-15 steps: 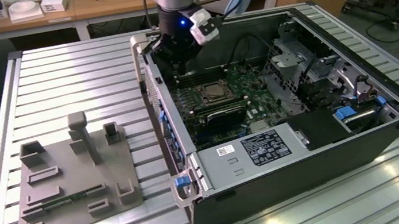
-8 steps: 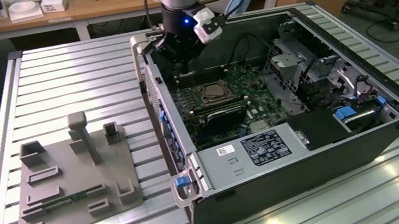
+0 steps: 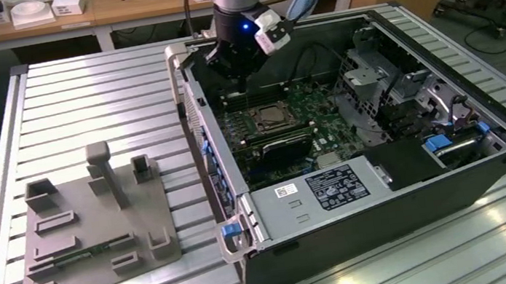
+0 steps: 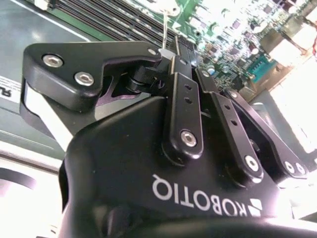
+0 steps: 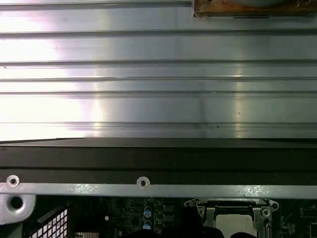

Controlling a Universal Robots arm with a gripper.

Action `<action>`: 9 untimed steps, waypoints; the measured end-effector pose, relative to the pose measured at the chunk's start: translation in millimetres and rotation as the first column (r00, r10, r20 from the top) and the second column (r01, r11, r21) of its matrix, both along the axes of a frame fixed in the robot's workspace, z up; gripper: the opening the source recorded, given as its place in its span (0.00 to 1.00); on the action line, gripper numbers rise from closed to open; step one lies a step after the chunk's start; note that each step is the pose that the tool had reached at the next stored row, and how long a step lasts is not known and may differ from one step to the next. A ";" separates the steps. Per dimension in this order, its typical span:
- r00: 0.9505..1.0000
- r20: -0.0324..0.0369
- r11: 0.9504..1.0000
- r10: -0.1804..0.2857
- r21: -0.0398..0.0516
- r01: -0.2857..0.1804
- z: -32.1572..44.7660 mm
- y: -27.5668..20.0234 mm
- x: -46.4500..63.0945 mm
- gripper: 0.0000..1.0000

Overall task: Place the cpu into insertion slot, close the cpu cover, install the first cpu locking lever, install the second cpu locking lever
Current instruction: 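Install the first cpu locking lever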

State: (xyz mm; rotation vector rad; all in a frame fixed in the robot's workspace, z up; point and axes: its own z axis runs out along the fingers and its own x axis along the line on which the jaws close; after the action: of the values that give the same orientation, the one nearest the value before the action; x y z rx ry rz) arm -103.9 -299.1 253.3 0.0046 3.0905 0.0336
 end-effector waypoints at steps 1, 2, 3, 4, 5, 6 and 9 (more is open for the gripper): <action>1.000 0.000 1.000 0.000 0.000 0.000 -0.3 0.0 1.5 0.10; 1.000 0.000 1.000 0.000 0.000 0.000 -0.5 0.0 3.1 0.10; 1.000 0.000 1.000 0.000 0.000 0.000 -0.7 0.0 4.5 0.10; 1.000 0.000 1.000 0.000 0.000 0.000 -0.9 0.0 6.0 0.10; 1.000 0.000 1.000 0.000 0.000 0.000 -1.1 0.0 7.8 0.10; 1.000 0.000 1.000 0.000 0.000 0.000 -1.3 0.0 9.5 0.10; 1.000 0.000 1.000 0.000 0.000 0.000 -2.0 0.0 14.8 0.10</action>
State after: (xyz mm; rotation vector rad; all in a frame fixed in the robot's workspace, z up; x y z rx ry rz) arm -89.1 -299.1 251.3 0.0045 3.0905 0.0337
